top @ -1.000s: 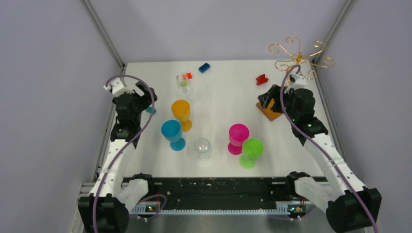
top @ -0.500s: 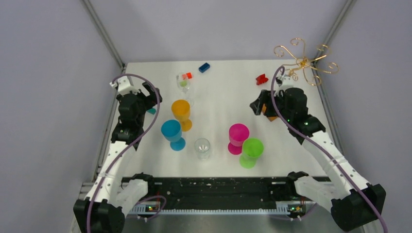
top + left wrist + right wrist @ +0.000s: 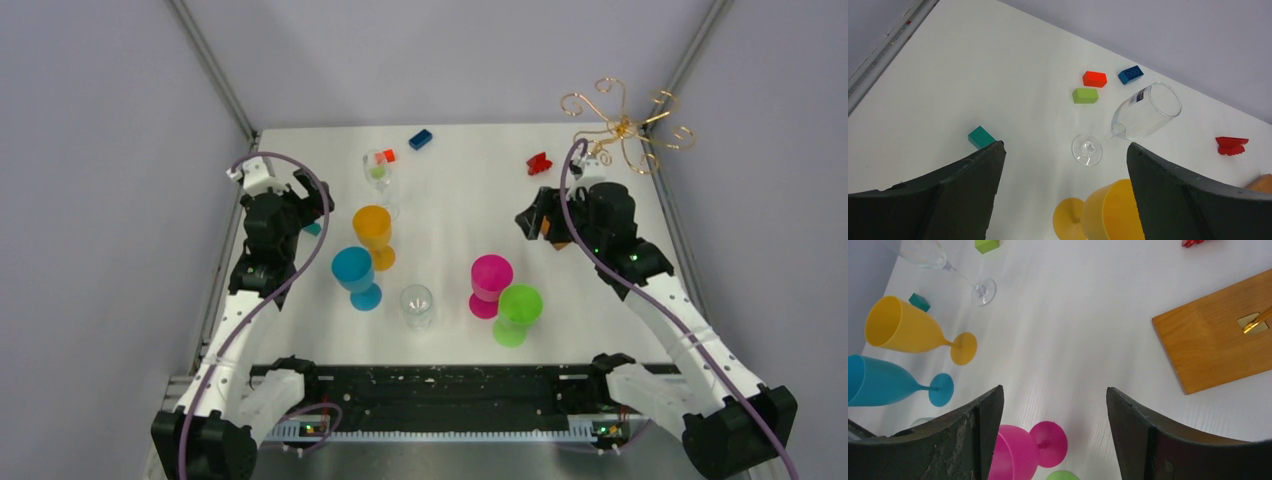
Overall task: Place the wine glass upside down on the wine glass rack
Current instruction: Move the wine rack to the center of the board.
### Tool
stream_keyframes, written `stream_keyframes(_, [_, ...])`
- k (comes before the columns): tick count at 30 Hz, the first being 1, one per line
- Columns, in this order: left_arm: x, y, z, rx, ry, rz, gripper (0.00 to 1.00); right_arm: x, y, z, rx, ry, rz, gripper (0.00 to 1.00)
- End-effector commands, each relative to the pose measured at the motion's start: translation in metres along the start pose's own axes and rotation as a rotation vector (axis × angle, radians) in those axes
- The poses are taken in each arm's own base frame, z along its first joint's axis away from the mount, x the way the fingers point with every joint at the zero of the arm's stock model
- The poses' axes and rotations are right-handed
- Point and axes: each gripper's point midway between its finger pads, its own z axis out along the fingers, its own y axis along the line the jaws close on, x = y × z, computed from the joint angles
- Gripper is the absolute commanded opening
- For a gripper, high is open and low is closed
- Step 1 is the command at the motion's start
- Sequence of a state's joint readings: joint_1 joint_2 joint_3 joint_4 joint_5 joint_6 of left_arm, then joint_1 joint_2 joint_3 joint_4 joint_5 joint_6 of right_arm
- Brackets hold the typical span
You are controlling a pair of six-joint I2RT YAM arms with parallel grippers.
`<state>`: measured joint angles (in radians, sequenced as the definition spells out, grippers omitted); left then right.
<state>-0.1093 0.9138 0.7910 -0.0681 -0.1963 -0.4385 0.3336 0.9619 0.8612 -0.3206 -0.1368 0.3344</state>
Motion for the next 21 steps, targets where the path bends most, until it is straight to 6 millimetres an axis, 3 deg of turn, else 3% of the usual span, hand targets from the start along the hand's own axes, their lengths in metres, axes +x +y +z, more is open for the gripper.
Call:
stream_keyframes(1, [-0.025, -0.016, -0.004, 0.053, -0.060, -0.001, 0.96, -0.058, 0.019, -0.015, -0.022, -0.131, -0.019, 0.74])
stream_keyframes(8, [-0.028, -0.013, -0.007, 0.044, -0.072, 0.005, 0.95, -0.150, 0.059, -0.039, -0.101, -0.301, -0.050, 0.72])
stream_keyframes(10, [-0.030, -0.012, -0.009, 0.041, -0.079, 0.010, 0.95, -0.185, 0.062, -0.055, -0.068, -0.377, -0.058, 0.71])
stream_keyframes(15, [-0.031, -0.012, -0.011, 0.040, -0.086, 0.013, 0.95, -0.239, 0.026, -0.068, 0.223, -0.438, -0.029, 0.69])
stream_keyframes(21, [-0.028, -0.013, -0.008, 0.046, -0.073, 0.018, 0.95, -0.270, -0.032, -0.065, 0.425, -0.417, 0.063, 0.69])
